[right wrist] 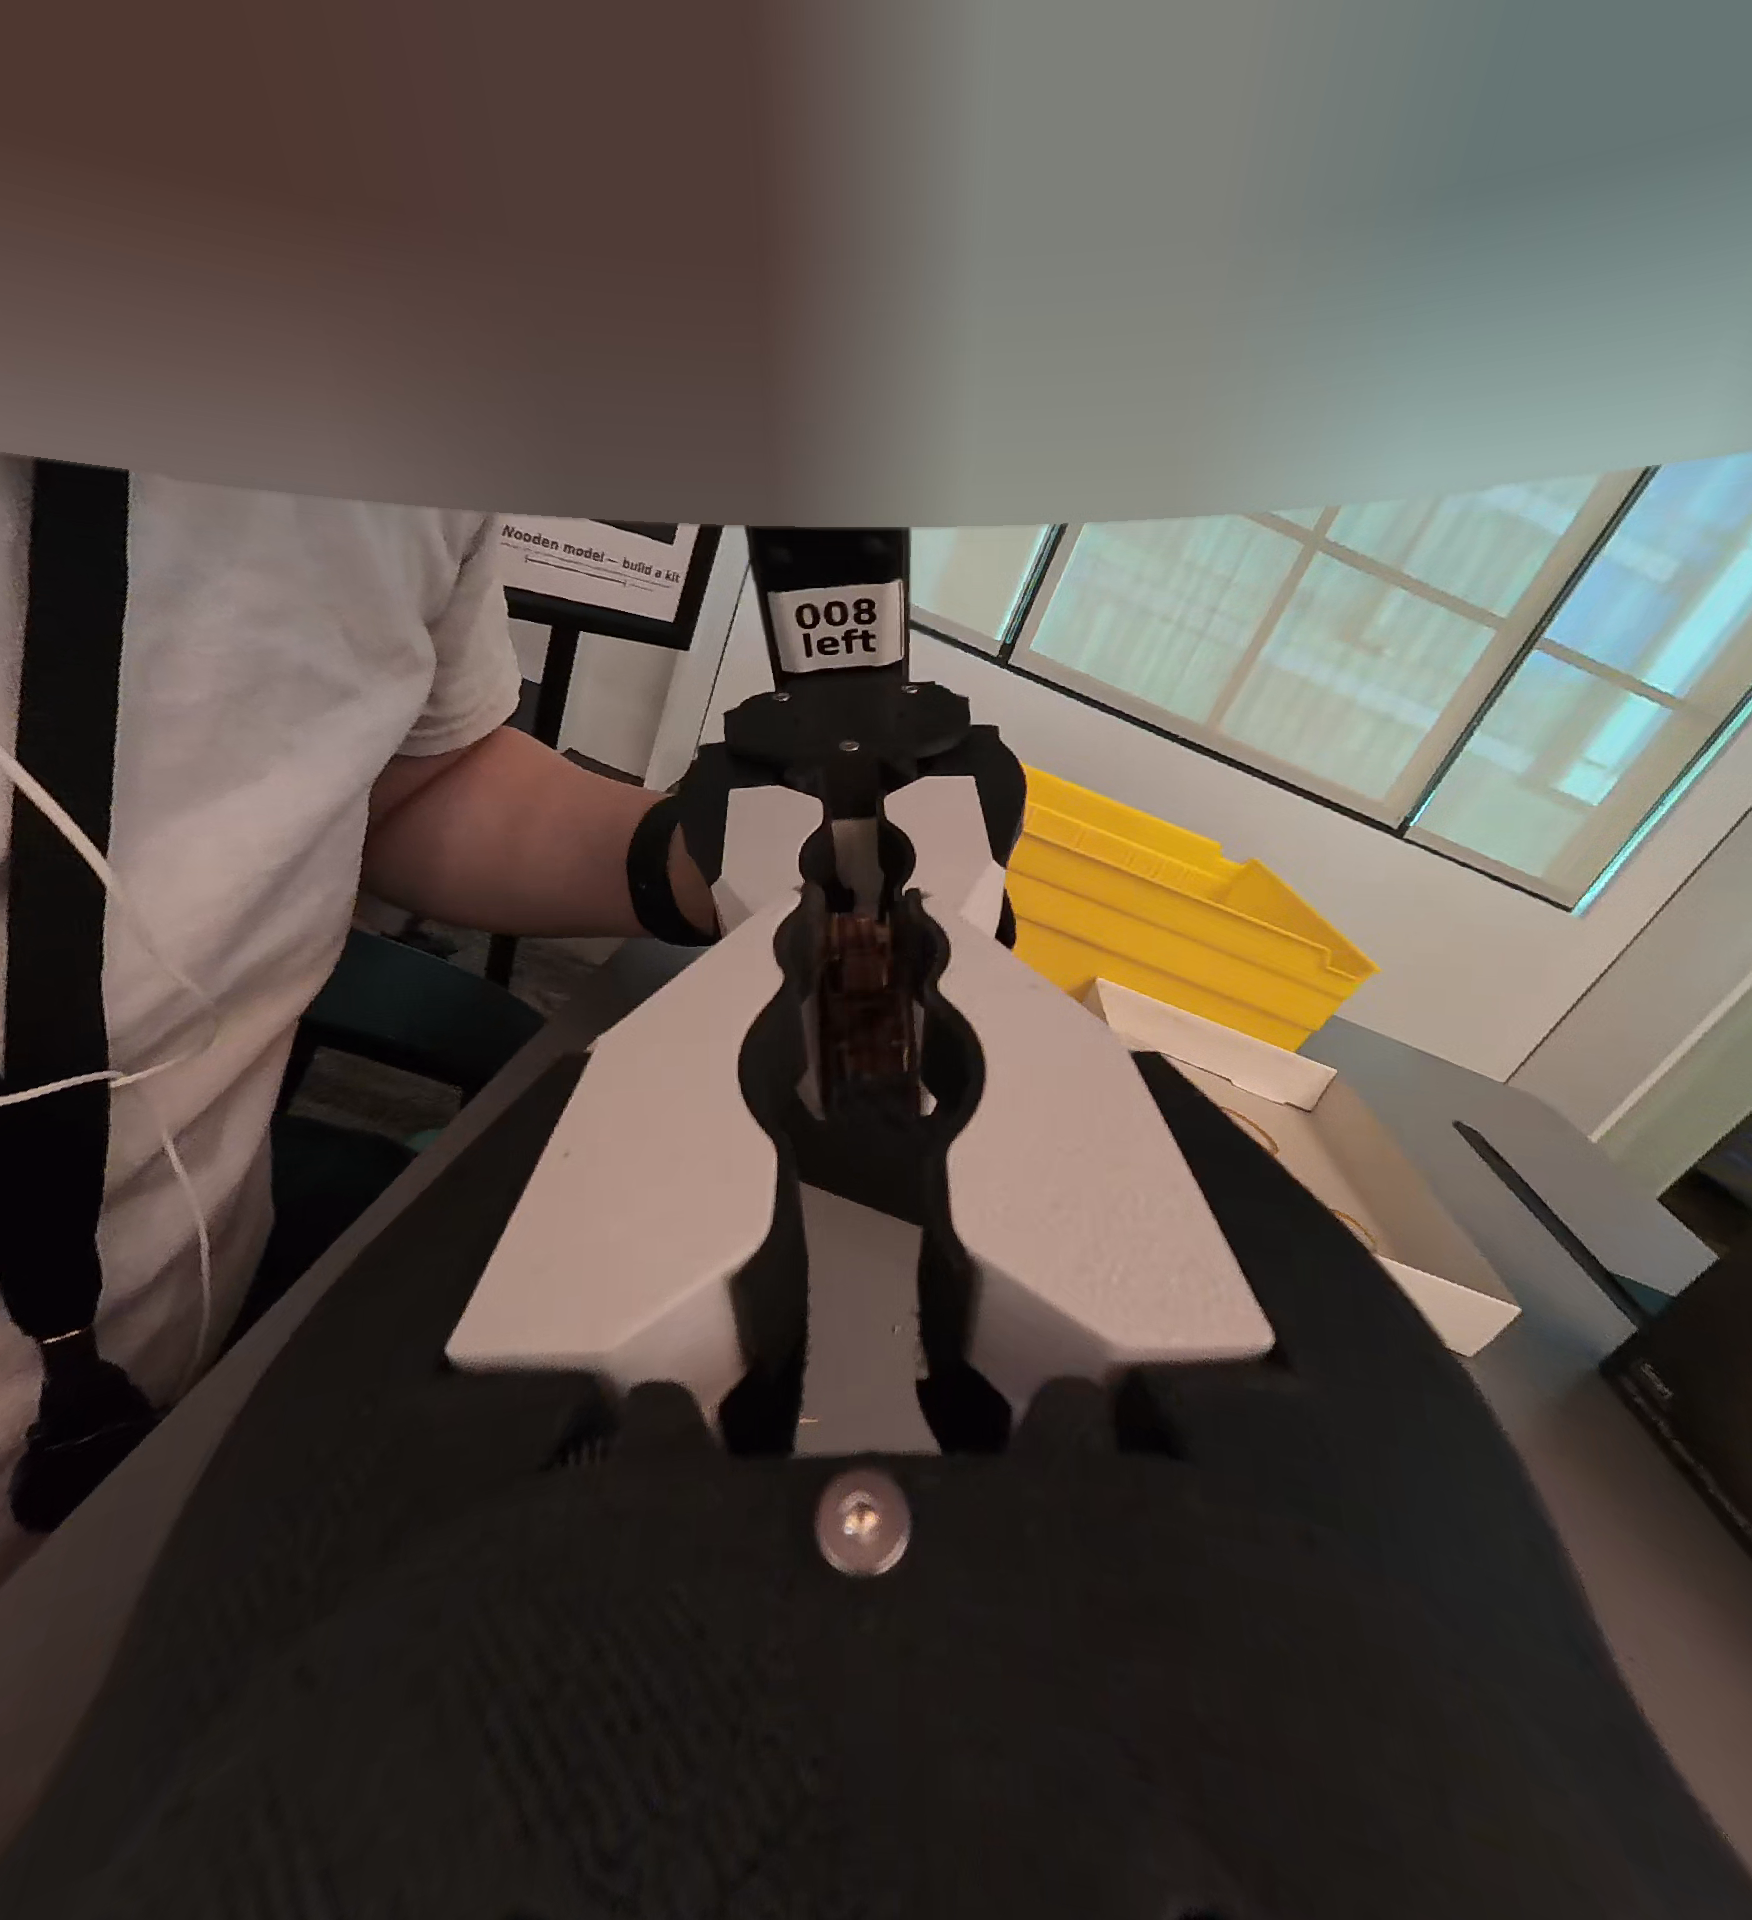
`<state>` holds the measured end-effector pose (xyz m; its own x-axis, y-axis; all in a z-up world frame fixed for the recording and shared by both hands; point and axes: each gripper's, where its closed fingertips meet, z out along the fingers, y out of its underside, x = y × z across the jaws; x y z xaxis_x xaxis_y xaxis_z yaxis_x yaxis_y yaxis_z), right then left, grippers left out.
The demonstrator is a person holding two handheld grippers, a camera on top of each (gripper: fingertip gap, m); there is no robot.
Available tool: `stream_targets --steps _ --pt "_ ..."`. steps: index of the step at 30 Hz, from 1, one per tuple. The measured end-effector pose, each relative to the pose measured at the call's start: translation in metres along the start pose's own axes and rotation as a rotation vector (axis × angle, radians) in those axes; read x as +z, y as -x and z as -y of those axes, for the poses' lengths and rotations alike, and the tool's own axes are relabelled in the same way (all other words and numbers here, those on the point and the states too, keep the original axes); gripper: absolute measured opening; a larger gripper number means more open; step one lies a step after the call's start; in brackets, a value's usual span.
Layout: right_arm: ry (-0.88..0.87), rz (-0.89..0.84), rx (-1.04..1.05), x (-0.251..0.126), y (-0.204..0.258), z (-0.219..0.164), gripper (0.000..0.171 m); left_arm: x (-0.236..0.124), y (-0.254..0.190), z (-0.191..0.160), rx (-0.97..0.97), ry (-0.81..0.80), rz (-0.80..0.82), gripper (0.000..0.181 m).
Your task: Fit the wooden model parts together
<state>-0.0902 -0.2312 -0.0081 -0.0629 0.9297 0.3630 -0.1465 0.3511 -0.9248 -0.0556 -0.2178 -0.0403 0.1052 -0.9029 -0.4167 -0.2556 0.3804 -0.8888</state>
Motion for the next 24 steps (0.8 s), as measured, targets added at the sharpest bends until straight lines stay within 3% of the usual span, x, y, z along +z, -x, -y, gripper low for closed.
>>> stream_targets --steps 5,15,21,22,24 --pt "0.003 -0.005 0.02 0.0 -0.002 -0.002 0.014 0.001 0.0 -0.002 -0.042 -0.009 -0.006 0.012" --pt "0.051 -0.001 0.157 0.002 -0.009 -0.015 0.015 0.004 -0.002 -0.005 -0.344 -0.076 -0.098 0.012" --pt "0.07 0.019 0.246 0.003 -0.009 -0.019 0.013 0.003 0.0 -0.008 -0.336 -0.069 -0.092 0.012" --pt "0.075 0.01 0.238 0.003 -0.01 -0.021 0.013 0.003 0.001 -0.009 -0.323 -0.069 -0.08 0.022" --pt "0.094 -0.002 0.233 0.003 -0.012 -0.025 0.013 0.002 0.006 -0.01 -0.333 -0.071 -0.055 0.077"
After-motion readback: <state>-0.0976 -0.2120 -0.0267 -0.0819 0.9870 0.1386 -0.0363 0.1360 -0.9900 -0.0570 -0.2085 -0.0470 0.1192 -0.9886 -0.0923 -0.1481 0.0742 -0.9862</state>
